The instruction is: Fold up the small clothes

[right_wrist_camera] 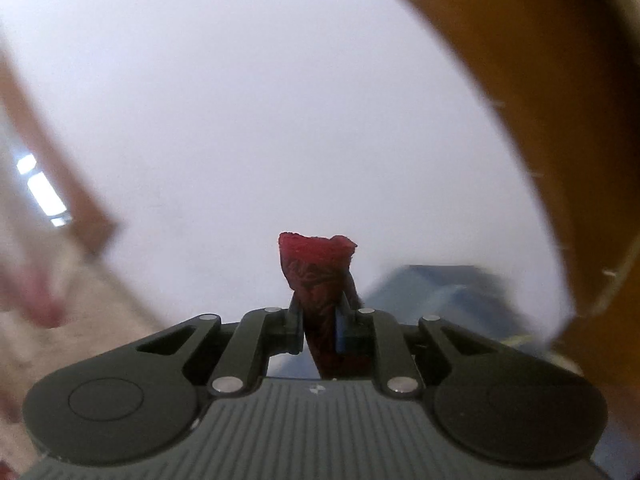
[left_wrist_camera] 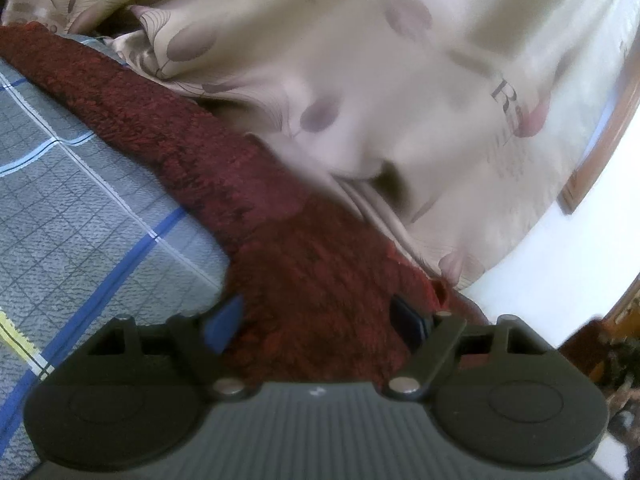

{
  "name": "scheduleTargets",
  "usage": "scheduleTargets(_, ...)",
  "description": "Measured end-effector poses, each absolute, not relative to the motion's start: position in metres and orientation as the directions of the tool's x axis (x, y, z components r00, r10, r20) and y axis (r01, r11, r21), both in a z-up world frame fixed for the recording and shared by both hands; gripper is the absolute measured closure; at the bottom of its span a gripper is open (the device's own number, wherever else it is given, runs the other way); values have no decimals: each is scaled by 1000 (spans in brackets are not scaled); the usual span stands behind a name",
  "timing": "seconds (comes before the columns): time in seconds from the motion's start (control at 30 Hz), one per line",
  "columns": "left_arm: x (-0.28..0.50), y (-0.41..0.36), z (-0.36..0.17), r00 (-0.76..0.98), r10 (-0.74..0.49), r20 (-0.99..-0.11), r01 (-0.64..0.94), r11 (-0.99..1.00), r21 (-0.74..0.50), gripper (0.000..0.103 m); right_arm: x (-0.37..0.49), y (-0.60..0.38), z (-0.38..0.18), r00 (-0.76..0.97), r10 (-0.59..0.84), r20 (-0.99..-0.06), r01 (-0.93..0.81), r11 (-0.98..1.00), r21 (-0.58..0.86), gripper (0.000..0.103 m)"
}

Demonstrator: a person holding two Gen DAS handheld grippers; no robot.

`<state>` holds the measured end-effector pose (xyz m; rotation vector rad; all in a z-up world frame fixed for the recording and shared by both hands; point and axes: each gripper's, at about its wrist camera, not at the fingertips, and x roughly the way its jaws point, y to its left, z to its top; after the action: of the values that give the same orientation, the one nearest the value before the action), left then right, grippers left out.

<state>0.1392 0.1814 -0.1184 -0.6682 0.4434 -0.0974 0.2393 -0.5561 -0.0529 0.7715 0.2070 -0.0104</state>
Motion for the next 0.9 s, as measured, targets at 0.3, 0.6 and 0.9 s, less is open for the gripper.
scheduleTargets(0.3, 135, 191, -123, 913, -202, -356, -91, 747, -658, 15, 262, -378, 10, 917, 398, -29, -269, 670, 692, 83)
scheduleTargets(0.6, 131, 199, -126, 924, -212, -317, -78, 708, -702, 15, 271, -206, -22, 781, 614, -115, -396, 630, 668, 84)
scheduleTargets(0.9, 128, 205, -127, 930, -233, -282, -51, 680, -731, 15, 264, -115, -74, 722, 633, -277, -379, 698, 608, 84)
